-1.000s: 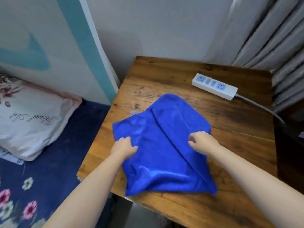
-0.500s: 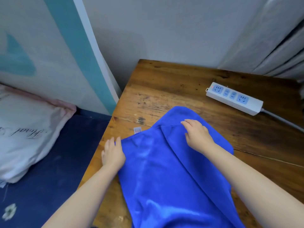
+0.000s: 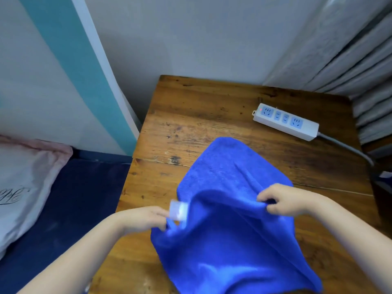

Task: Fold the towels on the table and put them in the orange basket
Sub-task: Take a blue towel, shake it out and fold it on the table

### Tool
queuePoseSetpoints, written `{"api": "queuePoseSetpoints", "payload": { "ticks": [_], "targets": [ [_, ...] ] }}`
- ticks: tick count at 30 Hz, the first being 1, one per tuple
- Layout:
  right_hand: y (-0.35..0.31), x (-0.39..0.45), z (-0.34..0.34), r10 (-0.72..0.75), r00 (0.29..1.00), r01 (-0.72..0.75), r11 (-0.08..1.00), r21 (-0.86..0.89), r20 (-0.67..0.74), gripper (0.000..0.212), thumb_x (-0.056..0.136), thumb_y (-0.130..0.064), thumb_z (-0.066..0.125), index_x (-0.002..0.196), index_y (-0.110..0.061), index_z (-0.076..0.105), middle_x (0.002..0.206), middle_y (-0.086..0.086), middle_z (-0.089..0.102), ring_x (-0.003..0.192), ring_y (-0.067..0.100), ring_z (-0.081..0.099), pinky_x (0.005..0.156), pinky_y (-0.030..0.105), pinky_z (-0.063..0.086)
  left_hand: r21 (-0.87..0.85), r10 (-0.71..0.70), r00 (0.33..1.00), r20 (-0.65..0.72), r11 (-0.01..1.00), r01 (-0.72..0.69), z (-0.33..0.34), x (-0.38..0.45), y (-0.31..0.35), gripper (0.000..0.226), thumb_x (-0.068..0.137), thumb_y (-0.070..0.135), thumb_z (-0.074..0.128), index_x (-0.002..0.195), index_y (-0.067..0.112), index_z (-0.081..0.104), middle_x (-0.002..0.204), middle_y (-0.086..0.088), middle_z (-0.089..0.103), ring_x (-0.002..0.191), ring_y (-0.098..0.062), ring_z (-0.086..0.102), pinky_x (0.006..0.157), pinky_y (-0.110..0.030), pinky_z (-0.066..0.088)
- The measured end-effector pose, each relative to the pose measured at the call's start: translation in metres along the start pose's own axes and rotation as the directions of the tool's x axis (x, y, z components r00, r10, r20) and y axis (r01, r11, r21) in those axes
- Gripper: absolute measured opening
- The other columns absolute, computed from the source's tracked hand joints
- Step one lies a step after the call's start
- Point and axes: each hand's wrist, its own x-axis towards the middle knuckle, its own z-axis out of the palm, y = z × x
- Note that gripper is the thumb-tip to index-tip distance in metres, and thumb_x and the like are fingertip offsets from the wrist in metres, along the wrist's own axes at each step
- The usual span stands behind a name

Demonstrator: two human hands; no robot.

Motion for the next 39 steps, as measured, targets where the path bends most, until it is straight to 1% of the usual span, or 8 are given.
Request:
{"api": "queuePoseSetpoints", "payload": {
  "ticks": [4, 10, 16, 21, 26, 28, 32, 39],
  "targets": [
    [0.006, -0.024, -0.006, 0.176, 0.930, -0.178, 0.984, -0.025, 0.323, 0.026, 0.081, -0.008, 0.049, 0.060, -0.024, 0.052, 0.060, -0.010, 0.045, 0.057, 0.005, 0.039, 0.055, 0.022, 0.031, 0.127, -0.078, 0.996, 0.031, 0.989, 0.074, 0.009, 0.022, 0.014, 0.008, 0.069, 0.015, 0.045, 0.062, 0.019, 0.045, 0.066, 0.007, 0.040, 0.069, -0.016, 0.032, 0.059, -0.023, 0.024],
    [0.025, 0.000, -0.030, 0.251, 0.934, -0.309, 0.925, -0.221, -0.255, 0.015, 0.081, -0.007, 0.046, 0.080, -0.007, 0.061, 0.088, 0.010, 0.065, 0.089, 0.028, 0.057, 0.067, 0.030, 0.042, 0.267, 0.060, 0.706, -0.706, 0.946, 0.187, 0.014, 0.072, 0.010, 0.020, 0.089, 0.010, 0.044, 0.071, 0.012, 0.051, 0.103, -0.013, 0.051, 0.102, -0.027, 0.049, 0.082, -0.030, 0.034],
    [0.016, 0.043, -0.045, 0.157, 0.769, -0.289, 0.950, -0.118, -0.620, 0.025, 0.088, -0.011, 0.043, 0.097, -0.012, 0.066, 0.101, 0.007, 0.063, 0.098, 0.026, 0.057, 0.075, 0.034, 0.047, -0.046, -0.086, 0.619, -0.781, 0.996, 0.080, 0.010, 0.094, 0.023, 0.033, 0.088, 0.009, 0.042, 0.057, 0.014, 0.033, 0.066, -0.005, 0.040, 0.072, -0.024, 0.039, 0.058, -0.033, 0.024],
    [0.016, 0.070, -0.036, 0.421, 0.770, -0.450, 0.891, 0.059, -0.480, 0.024, 0.087, -0.008, 0.042, 0.097, -0.015, 0.063, 0.120, 0.009, 0.056, 0.115, 0.028, 0.047, 0.101, 0.041, 0.034, -0.207, -0.070, 0.588, -0.806, 0.964, -0.168, 0.017, 0.089, 0.036, 0.027, 0.084, 0.003, 0.051, 0.058, 0.010, 0.050, 0.060, -0.003, 0.045, 0.058, -0.015, 0.038, 0.053, -0.026, 0.026],
    [0.006, 0.048, -0.011, 0.231, 0.746, -0.368, 0.925, -0.097, -0.624, 0.020, 0.084, -0.010, 0.047, 0.090, -0.010, 0.066, 0.097, 0.005, 0.066, 0.106, 0.024, 0.051, 0.114, 0.046, 0.007, 0.151, 0.218, 0.199, -0.956, 0.941, -0.303, 0.025, 0.046, 0.014, 0.009, 0.067, 0.010, 0.052, 0.060, 0.006, 0.055, 0.063, 0.007, 0.054, 0.068, -0.005, 0.046, 0.064, -0.008, 0.036],
    [-0.006, 0.032, 0.009, -0.050, 0.759, -0.257, 0.894, -0.368, -0.649, 0.005, 0.067, -0.010, 0.066, 0.072, -0.010, 0.067, 0.078, 0.006, 0.066, 0.087, 0.024, 0.061, 0.109, 0.055, 0.023, 0.195, 0.234, 0.258, -0.937, 0.966, -0.168, 0.032, 0.031, -0.004, 0.014, 0.068, 0.012, 0.051, 0.059, 0.002, 0.054, 0.063, -0.001, 0.054, 0.068, -0.011, 0.048, 0.060, -0.018, 0.032],
    [-0.027, 0.000, 0.055, -0.363, 0.811, -0.046, 0.742, -0.668, -0.459, 0.028, 0.023, -0.012, 0.081, 0.040, -0.015, 0.059, 0.044, -0.002, 0.054, 0.046, 0.017, 0.059, 0.072, 0.052, 0.056, 0.378, -0.019, 0.696, -0.718, 0.829, 0.413, 0.043, 0.019, -0.034, 0.034, 0.083, 0.017, 0.050, 0.053, 0.016, 0.033, 0.058, 0.000, 0.037, 0.083, -0.030, 0.056, 0.064, -0.036, 0.034],
    [-0.026, -0.009, 0.074, -0.360, 0.814, 0.047, 0.824, -0.565, -0.456, 0.026, 0.034, -0.007, 0.081, 0.047, -0.014, 0.060, 0.057, 0.001, 0.063, 0.054, 0.020, 0.063, 0.073, 0.036, 0.056, 0.651, 0.518, 0.574, -0.634, 0.759, 0.034, 0.040, 0.004, -0.021, 0.010, 0.073, 0.001, 0.057, 0.077, -0.003, 0.065, 0.089, -0.015, 0.068, 0.088, -0.022, 0.058, 0.072, -0.030, 0.048]
  ]
}}
